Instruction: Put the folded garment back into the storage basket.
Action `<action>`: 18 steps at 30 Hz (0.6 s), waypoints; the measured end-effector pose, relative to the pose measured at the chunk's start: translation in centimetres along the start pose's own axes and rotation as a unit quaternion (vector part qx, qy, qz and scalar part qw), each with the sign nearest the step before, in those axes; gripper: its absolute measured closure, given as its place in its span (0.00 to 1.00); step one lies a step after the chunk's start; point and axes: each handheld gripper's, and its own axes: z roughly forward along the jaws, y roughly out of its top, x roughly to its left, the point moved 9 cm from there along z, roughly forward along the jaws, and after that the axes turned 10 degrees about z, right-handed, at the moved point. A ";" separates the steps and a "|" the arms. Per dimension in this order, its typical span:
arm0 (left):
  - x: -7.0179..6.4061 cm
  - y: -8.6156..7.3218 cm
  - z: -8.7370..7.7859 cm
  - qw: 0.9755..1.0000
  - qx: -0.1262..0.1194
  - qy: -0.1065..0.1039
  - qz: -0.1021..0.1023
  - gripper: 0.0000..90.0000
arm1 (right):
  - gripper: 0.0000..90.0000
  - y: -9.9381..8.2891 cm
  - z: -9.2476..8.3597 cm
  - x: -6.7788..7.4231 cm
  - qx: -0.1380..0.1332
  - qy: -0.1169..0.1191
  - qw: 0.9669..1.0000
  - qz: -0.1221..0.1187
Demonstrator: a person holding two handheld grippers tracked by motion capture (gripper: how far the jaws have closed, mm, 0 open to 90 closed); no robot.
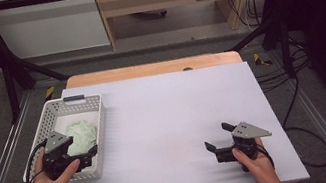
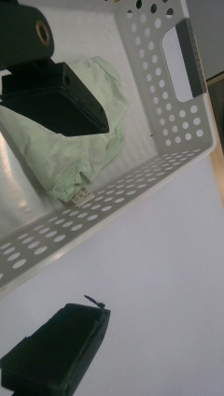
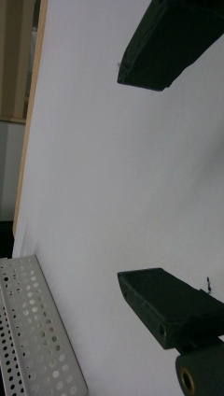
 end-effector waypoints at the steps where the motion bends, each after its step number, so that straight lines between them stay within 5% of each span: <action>1: 0.0 0.0 0.0 1.000 -0.001 0.000 0.000 0.11 | 0.07 0.0 0.0 0.1 0.000 0.000 1.000 0.000; 18: -0.1 0.1 0.0 1.000 -0.002 0.000 0.001 0.11 | 0.07 0.3 1.2 0.9 0.004 0.010 1.000 -0.010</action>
